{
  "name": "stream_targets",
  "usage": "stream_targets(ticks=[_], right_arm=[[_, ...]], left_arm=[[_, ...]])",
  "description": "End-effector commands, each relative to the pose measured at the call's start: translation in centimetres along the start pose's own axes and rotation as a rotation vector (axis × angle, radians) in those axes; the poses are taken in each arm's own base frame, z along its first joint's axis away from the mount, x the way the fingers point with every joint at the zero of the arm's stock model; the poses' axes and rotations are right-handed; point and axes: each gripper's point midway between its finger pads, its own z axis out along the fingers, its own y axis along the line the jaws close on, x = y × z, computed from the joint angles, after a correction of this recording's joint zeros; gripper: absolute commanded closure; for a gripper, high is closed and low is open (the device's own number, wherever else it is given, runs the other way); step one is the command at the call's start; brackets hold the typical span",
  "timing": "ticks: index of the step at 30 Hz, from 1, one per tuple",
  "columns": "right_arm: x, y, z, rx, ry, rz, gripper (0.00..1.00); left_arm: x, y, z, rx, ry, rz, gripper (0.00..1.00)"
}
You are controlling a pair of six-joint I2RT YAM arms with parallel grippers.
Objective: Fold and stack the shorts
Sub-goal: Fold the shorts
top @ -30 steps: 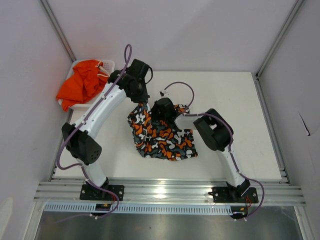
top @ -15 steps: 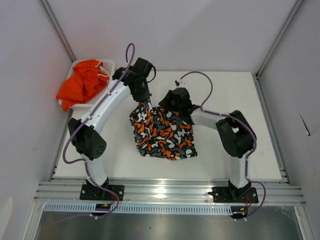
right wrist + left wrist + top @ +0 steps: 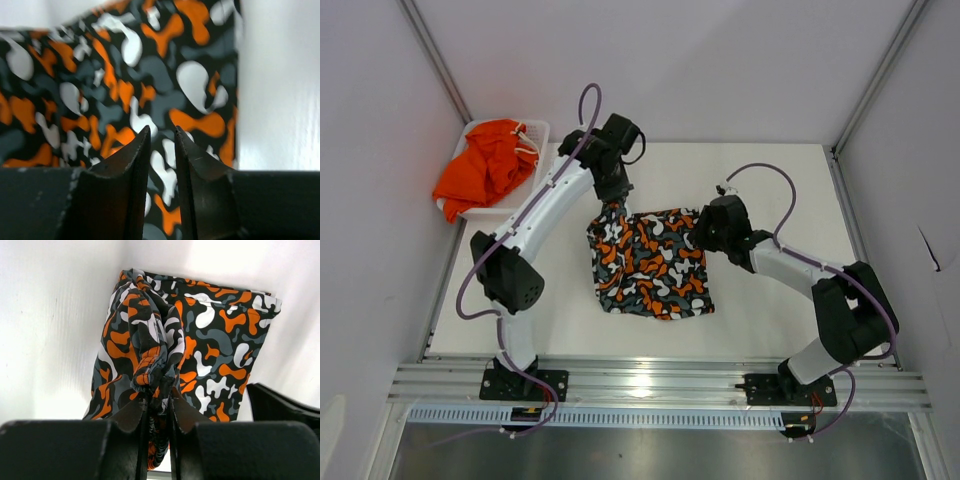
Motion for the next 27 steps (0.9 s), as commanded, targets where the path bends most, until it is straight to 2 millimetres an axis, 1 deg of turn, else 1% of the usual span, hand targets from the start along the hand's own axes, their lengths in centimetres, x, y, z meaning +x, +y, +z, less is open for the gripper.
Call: stream_targets(ticks=[1, 2, 5, 6, 8, 9, 11, 12, 13, 15, 17, 18, 19, 21, 22, 24, 25, 27], right_arm=[[0.6, -1.1, -1.7, 0.036, 0.012, -0.058, 0.71], [1.5, -1.8, -1.6, 0.049, 0.034, -0.065, 0.71], [2.9, -2.8, -1.5, 0.071, 0.061, -0.073, 0.73], [3.7, -3.4, -1.4, 0.084, 0.08, -0.075, 0.73], [4.6, -3.6, -1.3, 0.091, 0.096, -0.087, 0.73], [5.2, -4.0, -1.3, 0.106, 0.108, -0.092, 0.74], [5.7, -4.3, -1.0, 0.13, 0.116, -0.107, 0.74], [5.9, -4.1, -0.9, 0.13, 0.121, -0.116, 0.74], [6.6, -4.6, -0.6, 0.152, 0.142, -0.121, 0.75], [7.4, -4.5, -0.2, 0.161, 0.16, -0.137, 0.75], [8.2, -4.9, 0.4, 0.189, 0.179, -0.151, 0.76], [8.8, -4.6, 0.5, 0.189, 0.191, -0.167, 0.77], [9.4, -4.7, 0.8, 0.199, 0.203, -0.172, 0.77], [10.0, -4.6, 1.0, 0.21, 0.21, -0.187, 0.78], [10.7, -4.0, 1.0, 0.199, 0.219, -0.202, 0.78], [11.7, -3.5, 1.3, 0.196, 0.233, -0.211, 0.78], [12.7, -2.4, 1.3, 0.17, 0.24, -0.231, 0.79], [13.9, -1.3, 1.6, 0.154, 0.251, -0.234, 0.79]], left_arm=[[-0.2, -1.1, -1.3, -0.005, -0.033, -0.043, 1.0], [-0.1, -1.2, -1.3, -0.005, -0.033, -0.044, 1.0], [0.4, -1.7, -1.2, -0.014, -0.039, -0.054, 1.0], [0.7, -1.9, -1.2, -0.02, -0.039, -0.054, 1.0], [1.0, -2.0, -0.9, -0.035, -0.042, -0.055, 1.0], [1.4, -2.2, -0.6, -0.042, -0.034, -0.052, 1.0], [1.8, -2.5, -0.4, -0.041, -0.024, -0.052, 1.0], [2.0, -2.8, -0.3, -0.037, -0.022, -0.051, 1.0], [2.2, -3.0, 0.0, -0.038, -0.017, -0.047, 1.0], [2.5, -3.1, 0.2, -0.038, -0.011, -0.043, 1.0], [2.6, -3.2, 0.5, -0.043, -0.007, -0.04, 1.0], [2.6, -3.1, 0.5, -0.047, -0.008, -0.036, 1.0], [2.6, -3.0, 0.5, -0.051, -0.011, -0.034, 1.0], [2.4, -2.6, 0.4, -0.068, -0.021, -0.027, 1.0], [2.4, -2.2, 0.4, -0.079, -0.023, -0.022, 1.0], [2.1, -1.5, 0.1, -0.1, -0.037, -0.013, 1.0], [2.0, -1.2, 0.1, -0.112, -0.039, -0.011, 1.0], [1.6, 0.1, 0.0, -0.147, -0.048, -0.005, 1.0]])
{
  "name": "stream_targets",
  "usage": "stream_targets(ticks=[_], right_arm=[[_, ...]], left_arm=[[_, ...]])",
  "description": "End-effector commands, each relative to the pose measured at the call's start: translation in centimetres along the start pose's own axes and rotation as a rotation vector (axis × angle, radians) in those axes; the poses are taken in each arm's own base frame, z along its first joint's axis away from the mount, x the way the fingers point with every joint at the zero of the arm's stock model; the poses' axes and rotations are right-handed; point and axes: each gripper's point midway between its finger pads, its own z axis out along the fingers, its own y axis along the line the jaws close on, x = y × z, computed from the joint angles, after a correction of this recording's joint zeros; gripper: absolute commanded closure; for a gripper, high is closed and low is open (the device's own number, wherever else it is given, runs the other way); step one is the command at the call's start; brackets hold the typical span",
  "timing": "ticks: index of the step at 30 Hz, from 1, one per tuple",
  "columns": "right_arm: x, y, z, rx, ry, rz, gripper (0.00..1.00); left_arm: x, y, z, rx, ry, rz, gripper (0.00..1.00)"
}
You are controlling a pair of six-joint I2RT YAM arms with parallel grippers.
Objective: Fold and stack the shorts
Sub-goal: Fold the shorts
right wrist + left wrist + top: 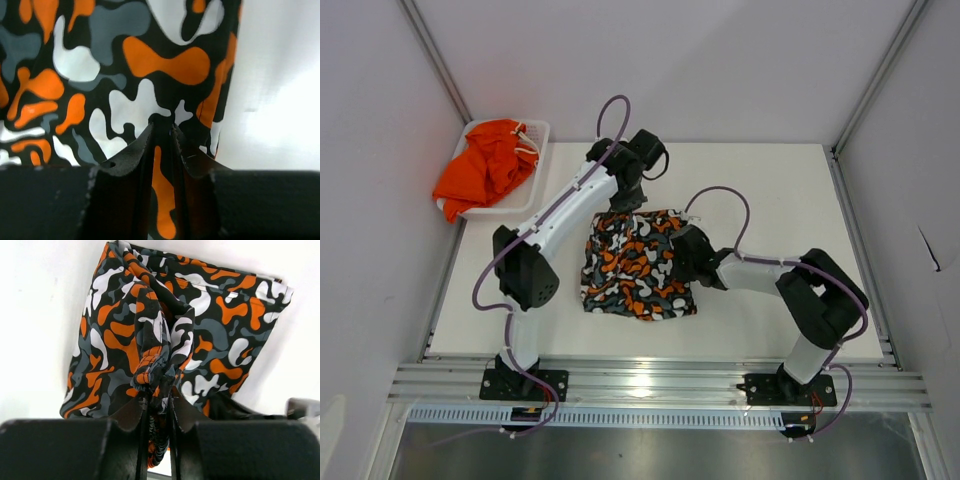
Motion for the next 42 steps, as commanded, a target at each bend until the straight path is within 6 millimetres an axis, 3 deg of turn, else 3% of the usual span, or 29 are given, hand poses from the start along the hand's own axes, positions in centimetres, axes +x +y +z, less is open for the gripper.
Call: stream_targets(ticks=[1, 5, 9, 12, 16, 19, 24, 29, 35, 42], right_arm=[[3.9, 2.5, 0.6, -0.017, 0.074, -0.05, 0.79], [6.1, 6.5, 1.3, -0.06, 0.111, -0.093, 0.79], [5.6, 9.3, 0.9, -0.107, 0.087, -0.07, 0.79], [4.0, 9.9, -0.2, -0.143, 0.048, -0.037, 0.77], [2.4, 9.3, -2.1, -0.193, -0.001, 0.022, 0.7], [0.1, 9.1, -3.7, -0.234, -0.065, 0.06, 0.64], [-1.2, 7.5, -4.2, -0.242, -0.064, 0.082, 0.63], [-2.5, 6.3, -3.6, -0.239, -0.064, 0.099, 0.63], [-2.0, 5.8, -1.9, -0.227, -0.033, 0.112, 0.65], [-2.0, 5.3, -1.6, -0.226, -0.04, 0.129, 0.66]], left_arm=[[-1.8, 2.1, -1.6, -0.039, -0.06, -0.009, 1.0], [-2.2, 4.9, -1.3, -0.106, -0.054, 0.005, 1.0], [-2.5, 6.1, -2.0, -0.12, -0.07, 0.013, 1.0], [-2.2, 6.1, -1.8, -0.111, -0.066, 0.011, 1.0], [-1.2, 6.0, -1.0, -0.11, -0.041, 0.024, 1.0], [-0.7, 5.6, -0.8, -0.103, -0.044, 0.041, 1.0], [0.6, 4.6, -0.5, -0.057, -0.053, 0.051, 1.0], [1.1, 4.1, -0.5, -0.057, -0.052, 0.054, 1.0], [2.0, 3.5, -0.4, -0.066, -0.037, 0.022, 1.0], [2.3, 2.4, 0.1, -0.045, -0.029, -0.046, 1.0]])
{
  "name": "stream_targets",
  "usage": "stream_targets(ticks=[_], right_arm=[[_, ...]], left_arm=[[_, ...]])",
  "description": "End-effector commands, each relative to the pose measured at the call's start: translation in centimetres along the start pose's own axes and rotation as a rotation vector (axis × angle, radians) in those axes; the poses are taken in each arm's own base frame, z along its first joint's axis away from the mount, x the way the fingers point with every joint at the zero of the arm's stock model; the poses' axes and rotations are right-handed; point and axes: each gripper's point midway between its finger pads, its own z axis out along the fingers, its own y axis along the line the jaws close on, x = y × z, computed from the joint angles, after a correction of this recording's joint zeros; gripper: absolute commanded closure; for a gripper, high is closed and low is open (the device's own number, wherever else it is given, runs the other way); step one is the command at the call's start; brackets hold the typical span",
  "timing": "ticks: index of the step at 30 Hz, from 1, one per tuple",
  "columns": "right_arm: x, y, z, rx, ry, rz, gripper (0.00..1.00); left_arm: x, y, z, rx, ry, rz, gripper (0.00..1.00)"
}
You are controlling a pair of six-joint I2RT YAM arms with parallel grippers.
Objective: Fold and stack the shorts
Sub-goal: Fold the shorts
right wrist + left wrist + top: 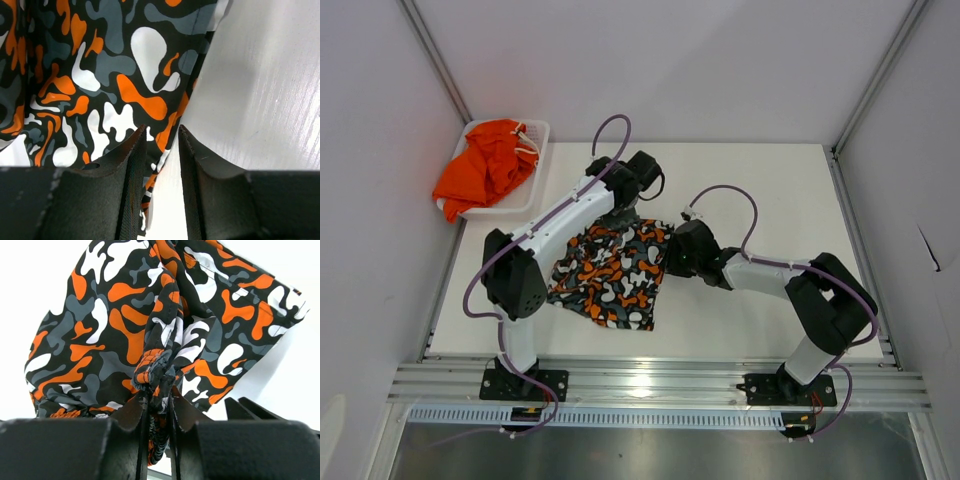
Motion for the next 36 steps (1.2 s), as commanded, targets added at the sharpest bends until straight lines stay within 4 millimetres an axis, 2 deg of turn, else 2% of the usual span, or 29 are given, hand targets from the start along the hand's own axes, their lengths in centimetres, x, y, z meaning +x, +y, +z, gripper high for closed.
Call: stream_targets(ticks=[1, 6, 9, 11, 12, 14, 15, 16, 17, 18, 19, 20, 21, 22, 23, 24, 25, 28, 29, 31, 32, 34, 35, 36], right_arm=[[-1.0, 0.7, -0.1, -0.035, -0.039, 0.003, 0.66], [-1.5, 0.3, -0.5, -0.029, -0.061, 0.009, 0.66], [-1.9, -0.1, -0.8, -0.029, -0.074, 0.019, 0.66], [-2.1, -0.3, -0.9, -0.029, -0.082, 0.028, 0.66], [-2.2, -0.4, -0.9, -0.031, -0.084, 0.035, 0.66], [-2.3, -0.5, -1.0, -0.036, -0.092, 0.042, 0.65], [-2.2, -0.6, -1.0, -0.043, -0.09, 0.047, 0.65], [-2.0, -0.5, -1.1, -0.054, -0.085, 0.05, 0.64], [-2.4, -0.5, -1.1, -0.071, -0.099, 0.059, 0.65], [-2.1, -0.8, -1.3, -0.08, -0.101, 0.069, 0.64], [-1.6, -0.3, -1.6, -0.128, -0.079, 0.073, 0.64], [-2.2, -0.1, -1.8, -0.158, -0.101, 0.083, 0.62], [-1.7, -0.5, -2.0, -0.172, -0.094, 0.094, 0.54], [-1.7, -0.3, -2.2, -0.203, -0.094, 0.101, 0.51], [-2.1, 0.2, -2.6, -0.263, -0.101, 0.105, 0.48], [-2.1, 0.4, -2.9, -0.287, -0.103, 0.113, 0.41], [-1.3, -0.2, -3.0, -0.296, -0.088, 0.131, 0.38], [-1.5, 0.8, -3.9, -0.399, -0.098, 0.139, 0.33], [-1.3, 1.3, -4.2, -0.43, -0.082, 0.131, 0.31], [-1.7, 1.8, -4.3, -0.459, -0.082, 0.126, 0.3], [-1.8, 2.2, -4.5, -0.479, -0.077, 0.121, 0.29], [-2.1, 2.5, -4.4, -0.496, -0.073, 0.123, 0.29], [-2.6, 2.9, -4.4, -0.509, -0.075, 0.125, 0.29], [-2.6, 3.3, -4.4, -0.526, -0.064, 0.121, 0.29]], left_arm=[[-1.0, -1.6, -1.5, 0.073, -0.026, -0.1, 1.0], [-0.1, -3.2, -0.9, 0.104, 0.005, -0.106, 0.97], [0.5, -4.2, -0.7, 0.129, 0.013, -0.099, 0.81], [1.1, -5.0, -0.8, 0.169, 0.02, -0.076, 0.74], [1.2, -5.5, -1.1, 0.199, 0.019, -0.076, 0.54], [1.6, -6.0, -1.7, 0.22, 0.014, -0.067, 0.26], [1.4, -6.3, -2.1, 0.235, 0.009, -0.068, 0.08], [0.7, -7.4, -3.9, 0.3, -0.005, -0.049, 0.03], [1.7, -7.1, -3.2, 0.295, 0.021, -0.021, 0.01], [1.7, -7.7, -3.7, 0.334, 0.022, -0.012, 0.01], [1.7, -8.3, -5.1, 0.406, 0.033, 0.014, 0.01], [1.8, -8.5, -5.6, 0.44, 0.038, 0.019, 0.01], [1.6, -8.8, -6.2, 0.479, 0.028, 0.024, 0.01], [1.4, -8.8, -7.6, 0.523, 0.023, 0.028, 0.01], [1.1, -8.7, -8.1, 0.543, 0.015, 0.031, 0.01], [0.8, -8.3, -8.6, 0.549, 0.006, 0.038, 0.01], [0.6, -7.9, -9.0, 0.554, -0.002, 0.038, 0.01], [-0.3, -5.8, -10.6, 0.569, -0.043, 0.044, 0.01], [0.3, -5.1, -9.7, 0.546, -0.033, 0.063, 0.01], [0.5, -4.3, -9.7, 0.552, -0.049, 0.078, 0.01], [1.7, -3.5, -8.8, 0.545, -0.039, 0.108, 0.01], [2.4, -3.0, -8.3, 0.556, -0.047, 0.133, 0.01], [4.0, -2.1, -6.9, 0.553, -0.036, 0.168, 0.01], [4.2, -1.9, -6.6, 0.56, -0.047, 0.181, 0.01]])
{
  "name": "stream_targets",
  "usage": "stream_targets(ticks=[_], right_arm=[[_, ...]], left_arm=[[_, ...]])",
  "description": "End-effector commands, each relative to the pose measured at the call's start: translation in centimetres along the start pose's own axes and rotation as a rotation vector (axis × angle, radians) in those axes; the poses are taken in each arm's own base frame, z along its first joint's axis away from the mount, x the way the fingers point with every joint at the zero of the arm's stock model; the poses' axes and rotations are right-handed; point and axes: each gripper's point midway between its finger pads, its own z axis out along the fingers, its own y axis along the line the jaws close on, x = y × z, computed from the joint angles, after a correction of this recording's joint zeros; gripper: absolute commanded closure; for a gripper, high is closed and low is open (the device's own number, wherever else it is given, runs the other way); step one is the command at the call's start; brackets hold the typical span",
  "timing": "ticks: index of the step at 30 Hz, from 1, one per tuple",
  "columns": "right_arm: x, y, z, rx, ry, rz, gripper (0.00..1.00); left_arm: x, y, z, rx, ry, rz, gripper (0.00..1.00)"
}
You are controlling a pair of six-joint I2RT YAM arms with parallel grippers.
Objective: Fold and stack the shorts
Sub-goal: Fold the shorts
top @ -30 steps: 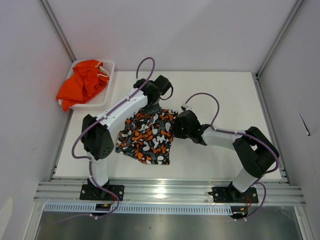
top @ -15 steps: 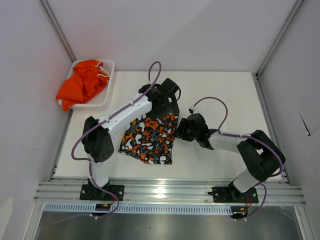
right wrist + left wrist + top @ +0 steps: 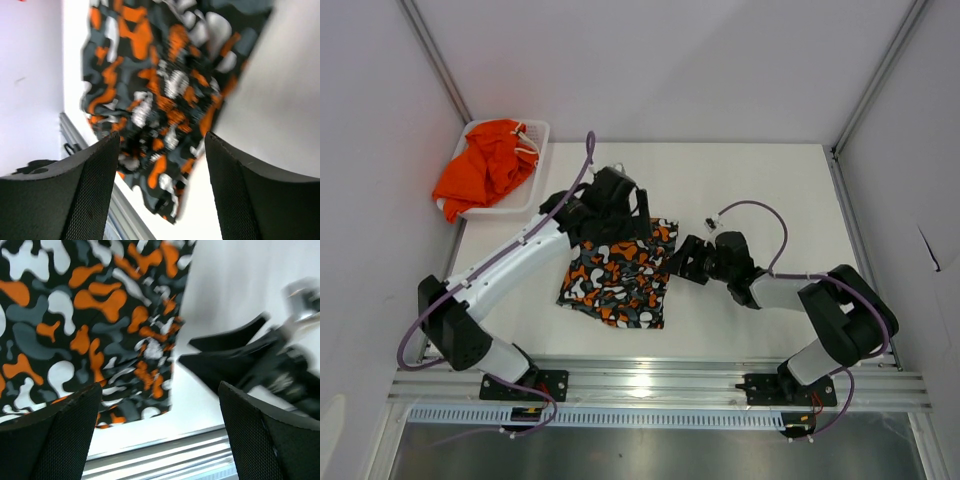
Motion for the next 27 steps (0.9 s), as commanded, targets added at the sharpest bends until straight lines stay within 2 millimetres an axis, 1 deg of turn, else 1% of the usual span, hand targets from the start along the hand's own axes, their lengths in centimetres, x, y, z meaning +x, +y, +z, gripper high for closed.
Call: stream_targets(ticks=[1, 2, 3, 4, 5, 8, 9, 12, 15, 18, 19, 21, 22, 25, 27], right_arm=[[-2.1, 3.6, 0.5, -0.142, -0.019, -0.025, 0.29], [-2.4, 3.9, 0.8, -0.143, -0.019, -0.016, 0.29], [-2.3, 3.6, 1.1, -0.132, -0.012, -0.006, 0.29], [-2.3, 3.5, 1.3, -0.126, -0.006, 0.003, 0.29], [-2.2, 3.1, 1.8, -0.113, 0.001, 0.023, 0.29], [-1.8, 2.1, 2.3, -0.083, 0.01, 0.063, 0.29], [-1.9, 2.2, 2.4, -0.091, 0.005, 0.063, 0.29], [-1.6, 1.6, 2.5, -0.071, 0.005, 0.077, 0.29], [-1.7, 1.6, 2.1, -0.062, -0.002, 0.07, 0.29], [-1.8, 1.6, 1.8, -0.05, -0.005, 0.067, 0.29], [-1.7, 1.6, 1.8, -0.048, -0.003, 0.068, 0.29], [-1.6, 1.3, 1.8, -0.035, 0.0, 0.073, 0.29], [-1.5, 1.2, 1.8, -0.028, 0.003, 0.076, 0.29], [-1.4, 0.1, 1.7, 0.016, -0.007, 0.096, 0.29], [-1.3, 0.2, 1.7, 0.01, -0.006, 0.096, 0.29]], left_arm=[[2.1, 1.3, 1.0, 0.041, 0.014, 0.109, 0.01], [3.8, 2.6, 2.3, 0.031, 0.032, 0.137, 0.01], [3.8, 2.8, 2.0, 0.043, 0.015, 0.141, 0.01], [4.1, 2.9, 2.2, 0.049, 0.011, 0.149, 0.01], [5.1, 3.8, 3.0, 0.036, 0.02, 0.172, 0.01], [6.0, 4.1, 3.6, 0.01, 0.024, 0.209, 0.01], [6.1, 4.4, 3.9, -0.017, 0.014, 0.222, 0.01], [6.6, 3.9, 4.3, -0.028, 0.003, 0.247, 0.01], [7.0, 3.1, 4.5, -0.011, -0.02, 0.27, 0.01], [7.1, 1.8, 4.8, 0.035, -0.047, 0.3, 0.01], [7.6, 1.9, 5.2, 0.031, -0.039, 0.316, 0.01], [7.8, 1.7, 5.6, 0.027, -0.034, 0.324, 0.01], [7.9, 2.0, 6.0, 0.012, -0.031, 0.329, 0.01], [8.5, 2.4, 7.0, -0.015, -0.019, 0.345, 0.01], [8.9, 2.5, 7.4, -0.019, -0.014, 0.355, 0.02]])
